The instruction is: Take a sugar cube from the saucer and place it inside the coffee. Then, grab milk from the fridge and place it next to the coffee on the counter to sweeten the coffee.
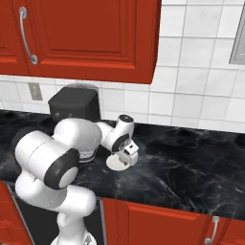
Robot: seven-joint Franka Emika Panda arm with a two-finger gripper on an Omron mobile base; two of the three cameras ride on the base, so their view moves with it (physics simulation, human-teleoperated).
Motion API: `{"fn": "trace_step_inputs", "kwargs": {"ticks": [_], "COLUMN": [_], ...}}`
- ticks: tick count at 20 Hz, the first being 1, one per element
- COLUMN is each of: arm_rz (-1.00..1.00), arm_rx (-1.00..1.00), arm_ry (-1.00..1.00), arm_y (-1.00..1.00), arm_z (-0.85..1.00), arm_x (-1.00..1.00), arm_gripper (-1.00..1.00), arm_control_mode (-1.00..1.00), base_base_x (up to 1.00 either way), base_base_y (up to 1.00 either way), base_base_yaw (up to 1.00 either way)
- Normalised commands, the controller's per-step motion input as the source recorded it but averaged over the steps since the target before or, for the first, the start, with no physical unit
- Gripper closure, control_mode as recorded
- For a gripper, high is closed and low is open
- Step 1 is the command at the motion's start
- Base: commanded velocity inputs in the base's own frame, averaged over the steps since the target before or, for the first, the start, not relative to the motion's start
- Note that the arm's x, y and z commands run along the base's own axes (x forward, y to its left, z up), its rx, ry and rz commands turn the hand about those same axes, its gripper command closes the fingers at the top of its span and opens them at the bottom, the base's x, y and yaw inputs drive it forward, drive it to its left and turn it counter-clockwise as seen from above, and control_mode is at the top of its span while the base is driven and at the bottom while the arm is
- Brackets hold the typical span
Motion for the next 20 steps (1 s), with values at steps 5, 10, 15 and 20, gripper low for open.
{"fn": "trace_step_inputs", "kwargs": {"ticks": [5, 10, 15, 20], "arm_rz": [0.00, 0.00, 0.00, 0.00], "arm_rx": [0.00, 0.00, 0.00, -0.01], "arm_ry": [0.07, 0.02, 0.00, 0.00], "arm_y": [-0.05, -0.05, 0.00, 0.11], "arm_z": [-0.17, -0.22, -0.24, -0.29], "arm_x": [0.44, 0.08, 0.00, -0.08], "arm_gripper": [-1.00, -1.00, -1.00, 1.00], "arm_control_mode": [-1.00, -1.00, -1.00, -1.00], "base_base_x": [0.00, 0.00, 0.00, 0.00], "base_base_y": [0.00, 0.00, 0.00, 0.00], "base_base_yaw": [0.00, 0.00, 0.00, 0.00]}}
